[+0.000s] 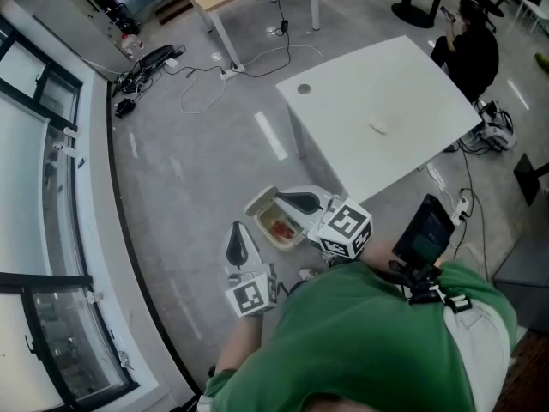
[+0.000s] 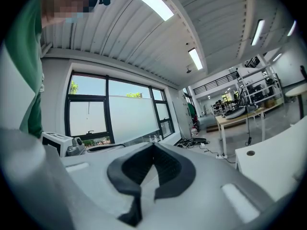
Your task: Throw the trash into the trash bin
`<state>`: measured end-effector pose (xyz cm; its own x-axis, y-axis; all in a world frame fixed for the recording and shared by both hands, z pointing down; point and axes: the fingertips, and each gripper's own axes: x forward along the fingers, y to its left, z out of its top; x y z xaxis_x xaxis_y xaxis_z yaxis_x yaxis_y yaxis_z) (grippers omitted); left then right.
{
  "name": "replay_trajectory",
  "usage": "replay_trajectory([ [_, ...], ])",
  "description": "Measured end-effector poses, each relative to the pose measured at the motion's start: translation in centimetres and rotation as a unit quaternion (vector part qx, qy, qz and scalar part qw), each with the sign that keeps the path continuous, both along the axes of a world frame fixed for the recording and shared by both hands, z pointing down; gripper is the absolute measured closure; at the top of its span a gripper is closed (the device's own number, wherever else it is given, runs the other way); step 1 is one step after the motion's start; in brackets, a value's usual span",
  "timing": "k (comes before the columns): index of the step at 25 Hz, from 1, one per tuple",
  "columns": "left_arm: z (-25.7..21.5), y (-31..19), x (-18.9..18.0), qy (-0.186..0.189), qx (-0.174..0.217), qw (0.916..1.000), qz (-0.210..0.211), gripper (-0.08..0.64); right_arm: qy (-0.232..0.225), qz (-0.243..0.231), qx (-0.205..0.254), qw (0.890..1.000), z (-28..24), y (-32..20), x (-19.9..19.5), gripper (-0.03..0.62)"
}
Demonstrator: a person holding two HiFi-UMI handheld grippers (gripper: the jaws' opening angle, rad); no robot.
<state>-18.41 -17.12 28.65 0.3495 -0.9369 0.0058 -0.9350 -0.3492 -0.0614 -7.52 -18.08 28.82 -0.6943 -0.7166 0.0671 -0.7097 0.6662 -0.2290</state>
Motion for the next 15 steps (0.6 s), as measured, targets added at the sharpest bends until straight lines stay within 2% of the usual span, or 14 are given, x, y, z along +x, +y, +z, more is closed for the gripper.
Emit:
replay_trajectory([
  [15,-1.0,-1.4,0.9,0.011,0.024,0.9993,0.028,0.555,0.003,0.024,0.024,0.999,-1.4,-1.3,0.4,0.589],
])
